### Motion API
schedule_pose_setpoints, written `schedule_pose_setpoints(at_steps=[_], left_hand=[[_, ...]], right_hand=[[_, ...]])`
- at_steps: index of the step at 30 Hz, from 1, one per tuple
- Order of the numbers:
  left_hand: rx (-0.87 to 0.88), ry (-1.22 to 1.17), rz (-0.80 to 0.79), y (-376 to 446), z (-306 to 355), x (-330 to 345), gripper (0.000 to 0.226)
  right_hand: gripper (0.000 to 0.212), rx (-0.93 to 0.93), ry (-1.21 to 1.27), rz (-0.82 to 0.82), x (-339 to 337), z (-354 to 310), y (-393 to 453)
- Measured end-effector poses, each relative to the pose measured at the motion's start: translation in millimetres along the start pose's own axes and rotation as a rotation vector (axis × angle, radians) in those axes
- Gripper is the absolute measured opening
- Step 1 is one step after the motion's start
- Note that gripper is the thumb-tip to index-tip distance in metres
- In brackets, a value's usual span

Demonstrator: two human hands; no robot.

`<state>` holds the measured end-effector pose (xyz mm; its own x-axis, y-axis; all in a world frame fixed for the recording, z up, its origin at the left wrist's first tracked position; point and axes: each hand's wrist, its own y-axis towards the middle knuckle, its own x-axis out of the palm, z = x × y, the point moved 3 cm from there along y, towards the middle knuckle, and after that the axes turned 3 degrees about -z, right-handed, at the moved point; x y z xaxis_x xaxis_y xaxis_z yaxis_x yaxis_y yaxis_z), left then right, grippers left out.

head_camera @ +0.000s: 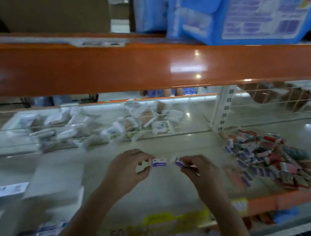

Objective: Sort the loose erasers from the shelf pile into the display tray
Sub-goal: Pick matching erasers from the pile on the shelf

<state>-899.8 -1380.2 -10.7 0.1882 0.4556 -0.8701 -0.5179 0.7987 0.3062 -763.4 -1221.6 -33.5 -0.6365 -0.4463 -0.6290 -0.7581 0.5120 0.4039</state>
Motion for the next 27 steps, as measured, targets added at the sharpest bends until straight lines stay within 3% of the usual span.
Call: schedule_pose_setpoints(at_steps=[12, 19, 27], left_hand=[[-0.21, 0.02, 0.073, -144.1, -148.4, -107.8, 0.024], [-0.234, 0.02, 0.036, -184.2, -200.3, -126.2, 0.026], [-0.179, -0.055, 0.037, -195.1, -227.2, -126.9, 0.026]], right_hand=[[0.017, -0.302, 0.112, -0.306, 143.7, -160.2, -4.8], [0.022, -0.316, -0.03, -0.576, 209.2, -196.3, -22.7], [0.027, -0.216, -0.194, -0.707, 250.5, -207.8, -30.4]])
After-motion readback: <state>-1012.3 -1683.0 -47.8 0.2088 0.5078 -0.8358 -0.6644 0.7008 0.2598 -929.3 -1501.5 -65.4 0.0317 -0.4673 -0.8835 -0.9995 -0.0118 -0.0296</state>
